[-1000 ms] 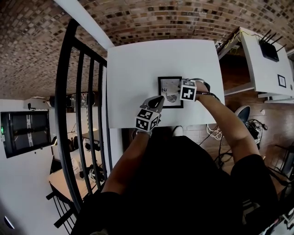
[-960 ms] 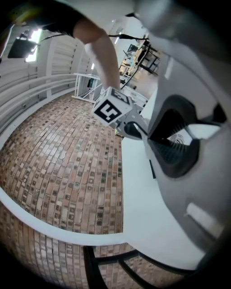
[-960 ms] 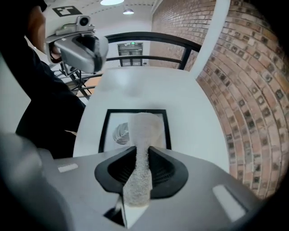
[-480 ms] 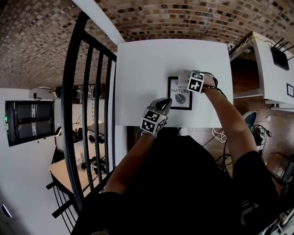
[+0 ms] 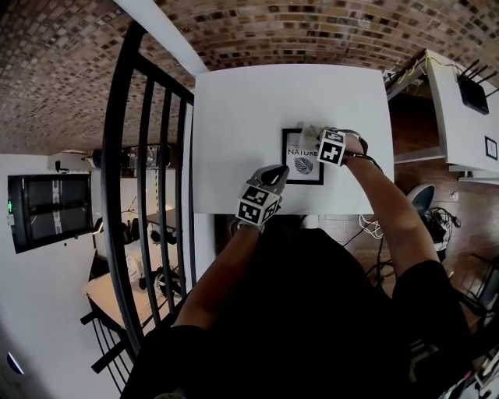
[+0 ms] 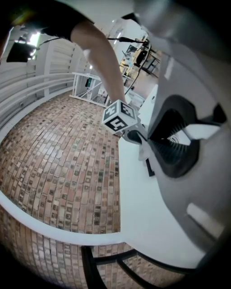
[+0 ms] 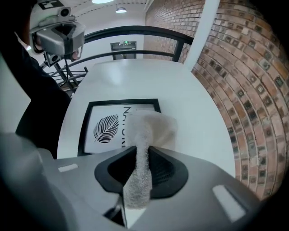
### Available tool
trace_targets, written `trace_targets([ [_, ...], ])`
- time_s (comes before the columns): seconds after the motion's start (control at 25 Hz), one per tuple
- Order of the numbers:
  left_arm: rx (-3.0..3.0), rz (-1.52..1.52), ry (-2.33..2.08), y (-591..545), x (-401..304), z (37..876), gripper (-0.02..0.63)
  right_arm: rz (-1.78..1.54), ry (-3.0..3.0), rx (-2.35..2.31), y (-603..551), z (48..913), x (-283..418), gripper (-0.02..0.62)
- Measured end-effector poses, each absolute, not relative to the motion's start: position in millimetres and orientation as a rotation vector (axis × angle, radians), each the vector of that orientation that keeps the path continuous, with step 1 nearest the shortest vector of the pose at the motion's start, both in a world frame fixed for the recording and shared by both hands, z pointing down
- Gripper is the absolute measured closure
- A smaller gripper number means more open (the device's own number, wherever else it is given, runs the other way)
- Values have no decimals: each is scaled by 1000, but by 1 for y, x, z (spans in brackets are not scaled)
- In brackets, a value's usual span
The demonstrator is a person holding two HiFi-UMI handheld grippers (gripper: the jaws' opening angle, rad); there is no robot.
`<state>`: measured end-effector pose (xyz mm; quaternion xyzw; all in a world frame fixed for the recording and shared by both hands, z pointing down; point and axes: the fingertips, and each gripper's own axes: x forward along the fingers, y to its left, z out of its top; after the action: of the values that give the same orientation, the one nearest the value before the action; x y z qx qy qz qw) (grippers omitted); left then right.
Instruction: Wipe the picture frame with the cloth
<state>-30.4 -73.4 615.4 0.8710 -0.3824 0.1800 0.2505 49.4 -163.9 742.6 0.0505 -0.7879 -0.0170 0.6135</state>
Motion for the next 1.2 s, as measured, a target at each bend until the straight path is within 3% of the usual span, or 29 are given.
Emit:
trace_targets([
  [1.2, 2405, 519, -1022, -43, -7, 620, 604, 10, -1926, 28, -24, 726, 54, 514],
])
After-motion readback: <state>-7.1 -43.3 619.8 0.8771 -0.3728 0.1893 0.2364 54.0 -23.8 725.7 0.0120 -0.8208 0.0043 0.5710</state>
